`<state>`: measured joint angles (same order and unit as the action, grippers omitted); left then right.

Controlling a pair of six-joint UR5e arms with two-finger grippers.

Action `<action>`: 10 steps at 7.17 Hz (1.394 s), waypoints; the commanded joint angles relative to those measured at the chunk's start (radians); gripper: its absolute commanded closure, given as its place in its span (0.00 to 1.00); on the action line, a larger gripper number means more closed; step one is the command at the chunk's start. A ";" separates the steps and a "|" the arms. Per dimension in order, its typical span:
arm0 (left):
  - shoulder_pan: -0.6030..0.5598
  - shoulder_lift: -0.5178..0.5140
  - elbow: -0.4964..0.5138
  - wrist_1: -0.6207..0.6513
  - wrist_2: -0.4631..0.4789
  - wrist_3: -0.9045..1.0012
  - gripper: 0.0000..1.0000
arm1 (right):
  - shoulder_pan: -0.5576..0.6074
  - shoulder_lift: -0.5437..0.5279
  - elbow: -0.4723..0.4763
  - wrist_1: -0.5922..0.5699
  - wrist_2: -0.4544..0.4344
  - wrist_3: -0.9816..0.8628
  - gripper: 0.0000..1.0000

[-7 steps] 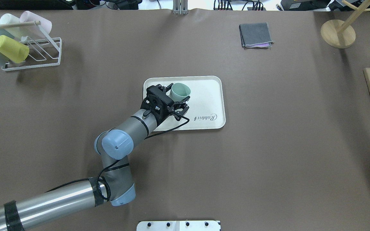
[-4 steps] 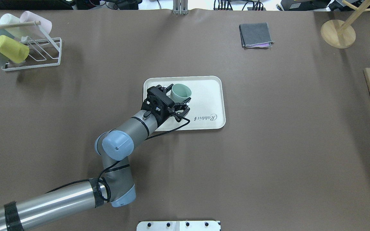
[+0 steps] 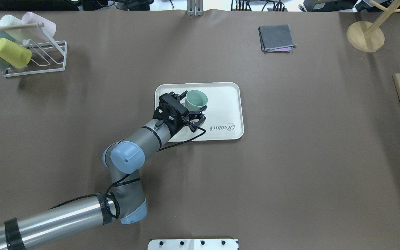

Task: Pick up and place green cup on tray

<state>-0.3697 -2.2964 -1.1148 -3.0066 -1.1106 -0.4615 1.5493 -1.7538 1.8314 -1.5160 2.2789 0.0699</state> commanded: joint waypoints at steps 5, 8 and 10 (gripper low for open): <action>0.000 0.005 -0.003 -0.002 -0.002 0.000 0.03 | 0.000 -0.010 -0.006 0.010 0.005 -0.001 0.00; -0.009 0.012 -0.107 0.020 -0.005 -0.090 0.02 | 0.000 -0.010 -0.004 0.010 0.005 -0.001 0.00; -0.073 0.094 -0.286 0.182 -0.026 -0.097 0.02 | 0.000 -0.010 -0.003 0.010 0.005 -0.001 0.00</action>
<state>-0.4052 -2.2583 -1.2836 -2.9235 -1.1231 -0.5491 1.5493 -1.7641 1.8279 -1.5064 2.2848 0.0690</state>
